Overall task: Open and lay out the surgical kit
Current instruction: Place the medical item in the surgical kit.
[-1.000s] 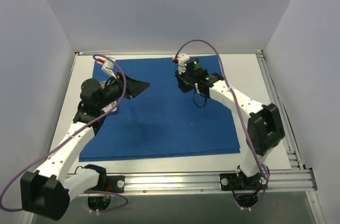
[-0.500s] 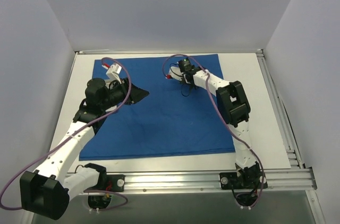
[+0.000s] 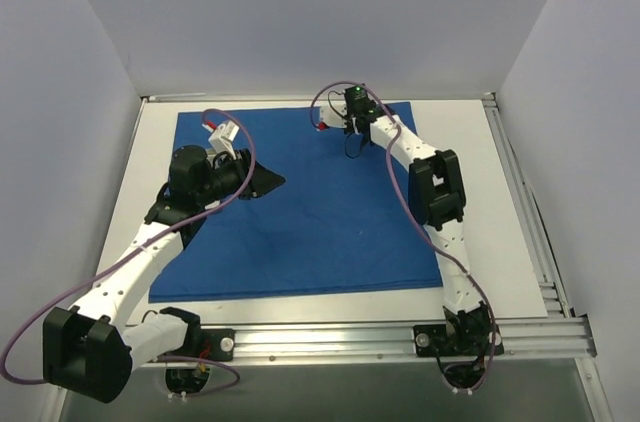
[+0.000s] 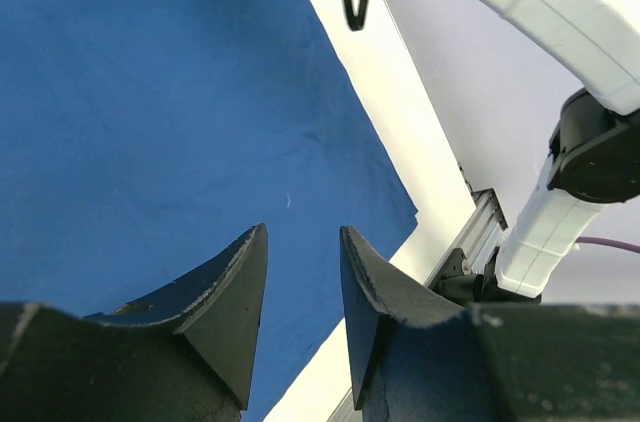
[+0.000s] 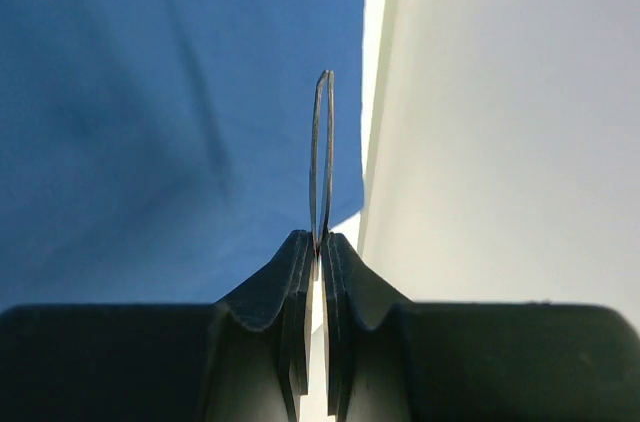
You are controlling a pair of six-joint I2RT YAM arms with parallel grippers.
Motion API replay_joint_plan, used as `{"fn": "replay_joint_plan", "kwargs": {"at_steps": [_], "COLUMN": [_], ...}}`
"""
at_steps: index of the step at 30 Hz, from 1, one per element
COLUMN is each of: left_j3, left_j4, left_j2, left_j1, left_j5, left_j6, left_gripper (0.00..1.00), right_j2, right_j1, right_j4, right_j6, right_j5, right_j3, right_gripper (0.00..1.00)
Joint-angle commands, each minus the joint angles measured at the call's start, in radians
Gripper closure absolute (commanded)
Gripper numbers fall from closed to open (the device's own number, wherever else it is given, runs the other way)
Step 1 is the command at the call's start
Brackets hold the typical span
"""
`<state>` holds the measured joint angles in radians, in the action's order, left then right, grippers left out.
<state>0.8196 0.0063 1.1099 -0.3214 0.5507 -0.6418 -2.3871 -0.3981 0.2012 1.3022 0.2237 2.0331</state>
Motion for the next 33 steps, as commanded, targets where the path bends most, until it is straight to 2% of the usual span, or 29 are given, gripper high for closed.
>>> {"fn": "replay_joint_plan", "kwargs": {"at_steps": [1, 10, 17, 24, 29, 33], "left_j3": [0.038, 0.036, 0.029, 0.03, 0.03, 0.027], "left_j4": [0.009, 0.009, 0.018, 0.006, 0.012, 0.012], "left_j2": [0.002, 0.01, 0.004, -0.001, -0.001, -0.004], "left_j1": [-0.005, -0.013, -0.013, -0.011, -0.011, -0.011], "left_j5": [0.023, 0.028, 0.031, 0.029, 0.032, 0.029], "left_j6": [0.022, 0.027, 0.016, 0.014, 0.008, 0.008], "left_gripper": [0.57, 0.57, 0.56, 0.53, 0.52, 0.52], "right_j2": [-0.061, -0.087, -0.106, -0.107, -0.1, -0.084], "right_j1": [0.005, -0.004, -0.008, -0.012, -0.012, -0.01], "right_j4": [0.027, -0.026, -0.005, -0.016, -0.014, -0.019], "right_j6": [0.063, 0.081, 0.072, 0.039, 0.026, 0.008], "right_j5": [-0.049, -0.07, -0.089, -0.101, -0.11, -0.116], "right_j3": [0.047, 0.015, 0.021, 0.025, 0.033, 0.03], "right_gripper": [1.0, 1.0, 1.0, 0.85, 0.8, 0.69]}}
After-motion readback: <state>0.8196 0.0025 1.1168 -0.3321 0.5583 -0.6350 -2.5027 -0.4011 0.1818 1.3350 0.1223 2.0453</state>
